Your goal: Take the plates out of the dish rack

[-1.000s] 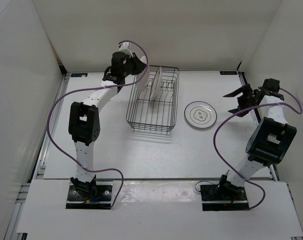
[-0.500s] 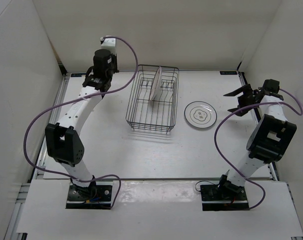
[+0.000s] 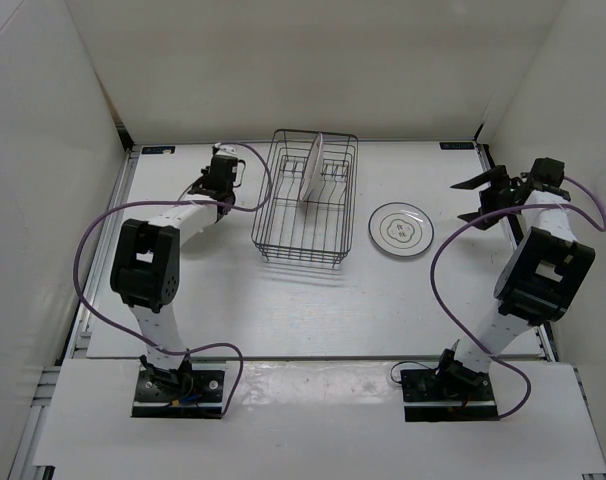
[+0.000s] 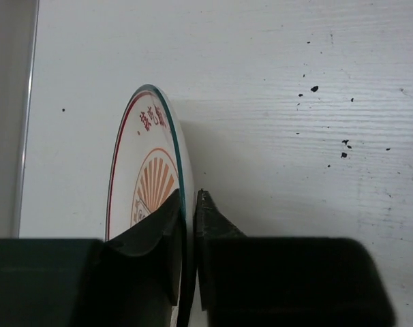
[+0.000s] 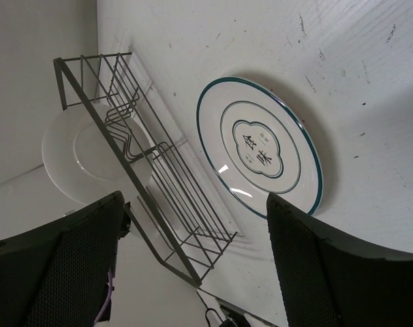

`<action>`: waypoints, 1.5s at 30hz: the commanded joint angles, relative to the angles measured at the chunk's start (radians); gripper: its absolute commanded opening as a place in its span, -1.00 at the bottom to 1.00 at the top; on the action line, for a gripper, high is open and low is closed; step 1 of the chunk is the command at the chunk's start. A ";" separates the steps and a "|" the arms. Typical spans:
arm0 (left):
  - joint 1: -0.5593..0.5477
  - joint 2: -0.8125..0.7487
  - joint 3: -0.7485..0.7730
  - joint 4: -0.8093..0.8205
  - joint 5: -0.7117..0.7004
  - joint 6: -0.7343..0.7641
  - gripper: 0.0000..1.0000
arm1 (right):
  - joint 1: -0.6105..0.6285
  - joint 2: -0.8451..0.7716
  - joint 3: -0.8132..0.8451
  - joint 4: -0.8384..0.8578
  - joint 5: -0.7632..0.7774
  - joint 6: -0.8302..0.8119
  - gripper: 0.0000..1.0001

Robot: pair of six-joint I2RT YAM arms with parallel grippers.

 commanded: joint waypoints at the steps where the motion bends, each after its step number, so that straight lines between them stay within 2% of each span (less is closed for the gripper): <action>1: 0.004 -0.016 0.025 0.010 -0.009 -0.068 -0.45 | -0.026 0.014 0.034 0.029 -0.025 0.023 0.73; 2: 0.000 0.007 0.040 0.004 -0.009 -0.109 -0.14 | -0.026 0.012 0.031 0.035 -0.025 0.024 0.73; 6: 0.000 0.044 0.100 -0.045 0.003 -0.131 0.06 | -0.033 0.015 0.020 0.053 -0.038 0.032 0.73; 8: 0.004 0.051 0.120 -0.073 0.014 -0.148 0.26 | -0.035 0.025 0.023 0.059 -0.038 0.039 0.76; 13: 0.007 0.042 0.131 -0.084 0.020 -0.191 0.31 | -0.044 0.043 0.043 0.068 -0.046 0.046 0.76; 15: 0.007 0.038 0.154 -0.093 0.024 -0.204 0.43 | -0.050 0.046 0.039 0.071 -0.049 0.050 0.76; 19: 0.013 0.018 0.258 -0.081 0.103 -0.249 0.43 | -0.053 0.054 0.043 0.084 -0.057 0.059 0.76; 20: 0.016 0.013 0.287 -0.052 0.159 -0.267 0.43 | -0.057 0.054 0.043 0.087 -0.055 0.064 0.76; 22: 0.027 0.012 0.333 0.044 0.277 -0.306 0.43 | -0.057 0.057 0.045 0.090 -0.060 0.069 0.76; 23: 0.029 0.018 0.364 0.075 0.434 -0.312 0.43 | -0.057 0.060 0.047 0.090 -0.061 0.066 0.76; 25: 0.023 0.057 0.427 0.176 0.539 -0.358 0.46 | -0.058 0.060 0.042 0.094 -0.063 0.066 0.76; 26: 0.018 0.076 0.460 0.186 0.633 -0.375 0.46 | -0.058 0.055 0.039 0.090 -0.061 0.070 0.76; 27: 0.003 0.149 0.571 0.192 0.726 -0.387 0.46 | -0.058 0.054 0.031 0.093 -0.063 0.072 0.76; 29: -0.028 0.202 0.702 0.154 0.843 -0.380 0.46 | -0.055 0.043 0.019 0.098 -0.066 0.075 0.76; 30: -0.042 0.272 0.770 0.108 0.853 -0.364 0.46 | -0.055 0.040 0.010 0.098 -0.069 0.078 0.76; 32: -0.080 0.301 0.789 0.131 0.892 -0.367 0.46 | -0.058 0.025 -0.004 0.099 -0.069 0.079 0.76; 42: -0.163 0.349 0.763 0.123 0.968 -0.333 0.43 | -0.058 -0.031 -0.045 0.084 -0.063 0.059 0.76; 45: -0.174 0.364 0.767 0.047 0.974 -0.277 0.39 | -0.060 -0.044 -0.059 0.087 -0.063 0.058 0.76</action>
